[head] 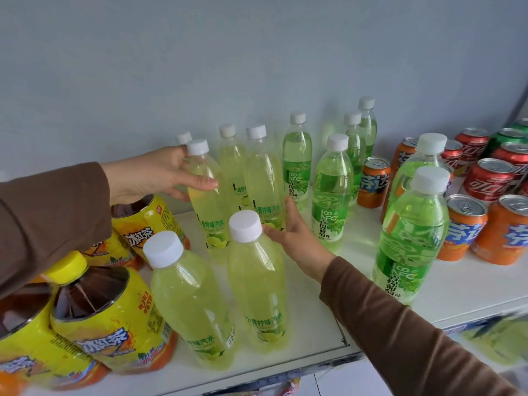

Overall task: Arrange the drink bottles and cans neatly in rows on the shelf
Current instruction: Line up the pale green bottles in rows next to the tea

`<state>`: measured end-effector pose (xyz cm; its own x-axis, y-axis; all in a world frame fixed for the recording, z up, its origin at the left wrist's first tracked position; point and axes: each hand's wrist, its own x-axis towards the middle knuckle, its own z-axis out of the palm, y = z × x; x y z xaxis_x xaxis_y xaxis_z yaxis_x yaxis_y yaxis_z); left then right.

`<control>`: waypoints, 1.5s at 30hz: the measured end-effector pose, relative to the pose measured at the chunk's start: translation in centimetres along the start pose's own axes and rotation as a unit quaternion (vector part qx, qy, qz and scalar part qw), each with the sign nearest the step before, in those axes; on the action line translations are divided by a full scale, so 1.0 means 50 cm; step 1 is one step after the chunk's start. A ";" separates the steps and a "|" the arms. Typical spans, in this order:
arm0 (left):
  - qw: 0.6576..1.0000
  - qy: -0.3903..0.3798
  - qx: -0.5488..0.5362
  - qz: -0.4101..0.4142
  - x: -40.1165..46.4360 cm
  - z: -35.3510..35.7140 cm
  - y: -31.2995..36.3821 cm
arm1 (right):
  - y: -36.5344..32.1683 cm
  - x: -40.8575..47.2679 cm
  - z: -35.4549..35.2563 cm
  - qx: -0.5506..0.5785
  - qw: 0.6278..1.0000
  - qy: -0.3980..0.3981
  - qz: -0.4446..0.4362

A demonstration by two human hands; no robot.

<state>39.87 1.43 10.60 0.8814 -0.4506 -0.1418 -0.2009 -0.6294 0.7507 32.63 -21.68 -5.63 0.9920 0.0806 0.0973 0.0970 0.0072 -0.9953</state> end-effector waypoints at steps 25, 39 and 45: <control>0.998 -0.064 -0.011 0.002 -0.024 0.006 -0.023 | 0.086 0.021 -0.028 0.069 0.997 -0.031 -0.015; 0.996 -0.085 -0.018 0.016 -0.031 -0.008 -0.034 | 0.107 0.024 -0.020 0.127 0.991 0.001 0.050; 0.996 -0.087 0.012 -0.007 -0.042 -0.022 -0.039 | 0.096 0.014 -0.003 0.157 0.986 -0.018 0.047</control>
<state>38.90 4.29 10.16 0.7970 -0.5432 -0.2641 -0.2003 -0.6502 0.7329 33.78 -21.75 -10.35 0.9914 0.1306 0.0109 -0.0300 0.3068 -0.9513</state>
